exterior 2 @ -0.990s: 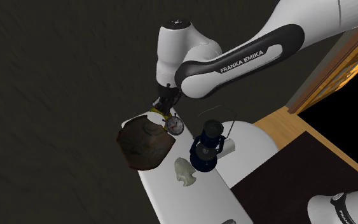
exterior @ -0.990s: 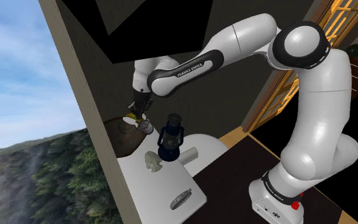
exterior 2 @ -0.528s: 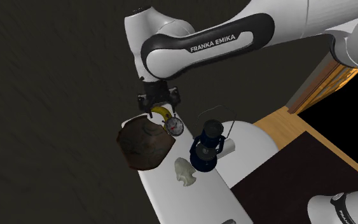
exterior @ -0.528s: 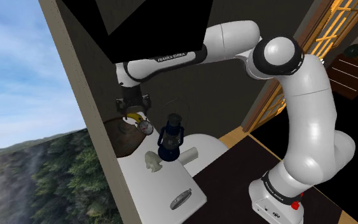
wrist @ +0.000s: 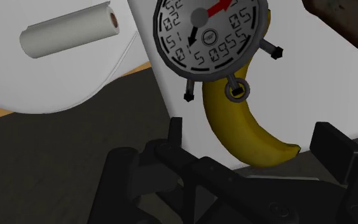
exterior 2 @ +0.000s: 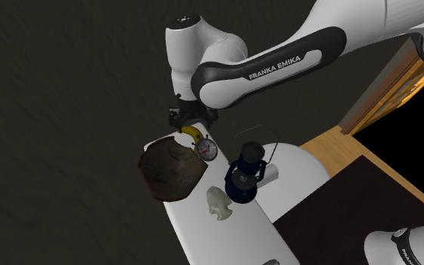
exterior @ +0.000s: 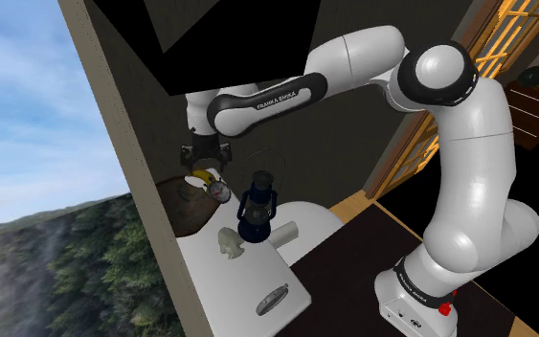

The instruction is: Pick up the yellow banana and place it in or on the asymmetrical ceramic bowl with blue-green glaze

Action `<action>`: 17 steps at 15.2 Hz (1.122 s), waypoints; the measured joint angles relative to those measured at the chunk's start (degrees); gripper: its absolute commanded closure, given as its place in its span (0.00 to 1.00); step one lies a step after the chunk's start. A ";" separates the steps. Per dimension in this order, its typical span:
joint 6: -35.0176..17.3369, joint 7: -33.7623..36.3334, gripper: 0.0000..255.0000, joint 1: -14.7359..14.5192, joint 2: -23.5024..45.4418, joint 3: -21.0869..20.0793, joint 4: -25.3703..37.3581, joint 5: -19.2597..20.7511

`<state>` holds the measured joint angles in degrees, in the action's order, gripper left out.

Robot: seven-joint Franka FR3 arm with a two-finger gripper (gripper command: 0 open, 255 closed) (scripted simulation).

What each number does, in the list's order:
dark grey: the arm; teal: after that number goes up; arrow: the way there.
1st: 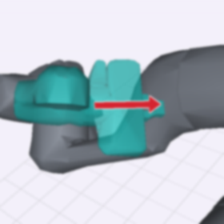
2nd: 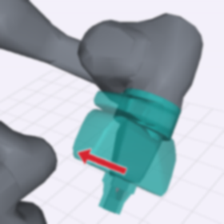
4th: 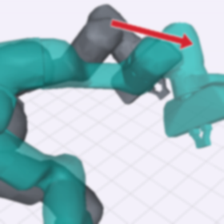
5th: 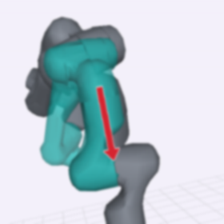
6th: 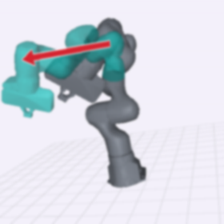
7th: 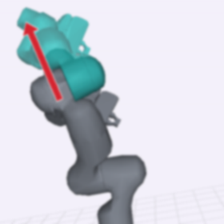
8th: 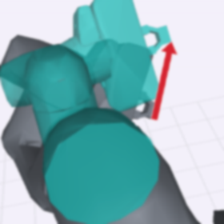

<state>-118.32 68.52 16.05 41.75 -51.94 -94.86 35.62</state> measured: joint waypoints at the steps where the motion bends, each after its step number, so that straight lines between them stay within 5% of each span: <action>1: -0.84 0.07 0.00 -0.04 0.23 0.31 -0.30 0.55; 12: -3.88 0.92 0.00 -0.77 2.18 2.02 -1.29 2.61; 13: -3.88 0.92 1.00 -0.78 2.18 2.02 -1.29 2.62; 17: -3.89 0.93 1.00 -0.79 2.17 2.01 -1.28 2.62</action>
<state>-122.21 69.45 15.27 43.93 -49.93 -96.14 38.23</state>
